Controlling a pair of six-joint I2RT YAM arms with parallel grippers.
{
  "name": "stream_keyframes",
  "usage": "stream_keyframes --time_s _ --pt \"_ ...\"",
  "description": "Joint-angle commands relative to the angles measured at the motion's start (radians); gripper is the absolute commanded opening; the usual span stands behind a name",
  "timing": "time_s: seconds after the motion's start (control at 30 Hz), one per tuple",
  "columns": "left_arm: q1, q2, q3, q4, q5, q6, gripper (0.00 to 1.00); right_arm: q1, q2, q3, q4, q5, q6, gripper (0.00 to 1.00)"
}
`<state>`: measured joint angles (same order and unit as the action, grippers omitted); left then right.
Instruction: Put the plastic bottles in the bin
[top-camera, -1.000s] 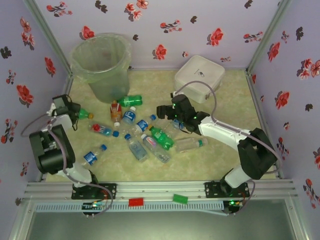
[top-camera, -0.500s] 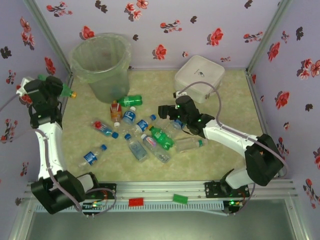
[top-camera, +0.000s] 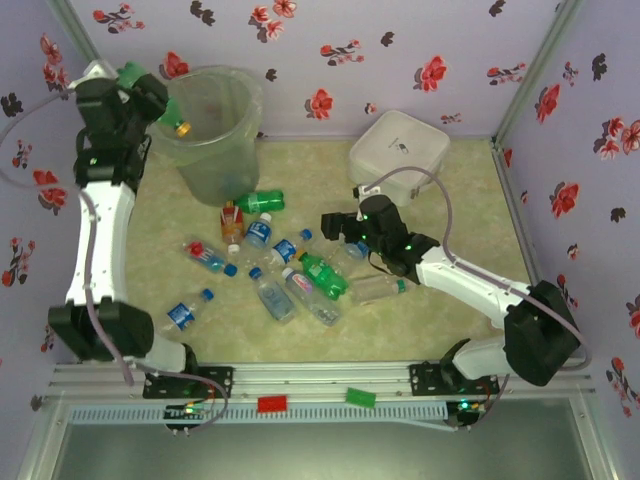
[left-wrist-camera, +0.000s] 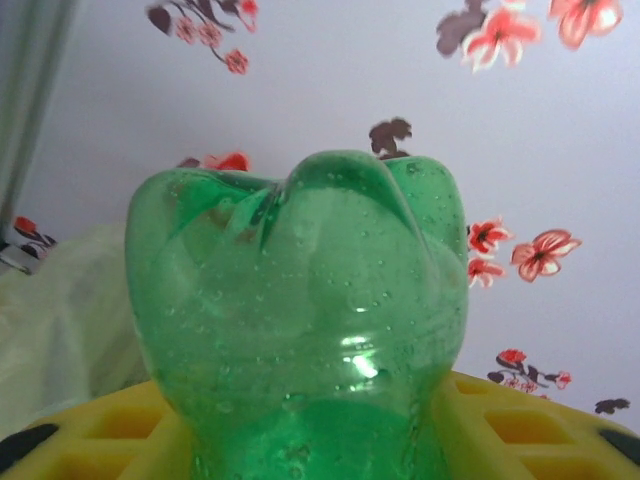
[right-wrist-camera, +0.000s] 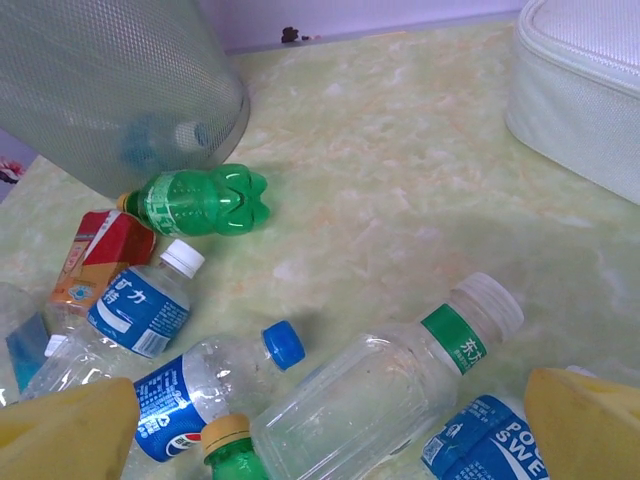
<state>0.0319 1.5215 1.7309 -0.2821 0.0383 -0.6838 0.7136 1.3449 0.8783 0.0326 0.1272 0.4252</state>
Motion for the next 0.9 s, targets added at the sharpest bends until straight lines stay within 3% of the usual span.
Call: stream_keyframes --time_s 0.0,0.27,0.53,0.63,0.77,0.87 --pt "-0.036 0.111 0.145 -0.075 -0.022 0.063 0.30 0.006 -0.042 -0.025 -0.001 0.009 -0.017 1.00" --pt "-0.087 0.400 0.457 -0.252 -0.097 0.148 0.30 0.006 -0.066 -0.036 -0.017 0.018 -0.027 1.00" --pt "-0.099 0.531 0.535 -0.319 -0.149 0.199 0.33 0.006 -0.075 -0.034 -0.054 0.042 -0.028 1.00" --pt "-0.099 0.563 0.575 -0.352 -0.154 0.206 0.44 0.006 -0.074 -0.027 -0.079 0.054 -0.029 1.00" --pt "-0.099 0.571 0.605 -0.374 -0.158 0.205 0.72 0.006 -0.077 -0.024 -0.117 0.088 -0.018 1.00" --pt "-0.100 0.553 0.622 -0.386 -0.158 0.214 0.84 0.006 -0.082 -0.023 -0.154 0.119 -0.001 1.00"
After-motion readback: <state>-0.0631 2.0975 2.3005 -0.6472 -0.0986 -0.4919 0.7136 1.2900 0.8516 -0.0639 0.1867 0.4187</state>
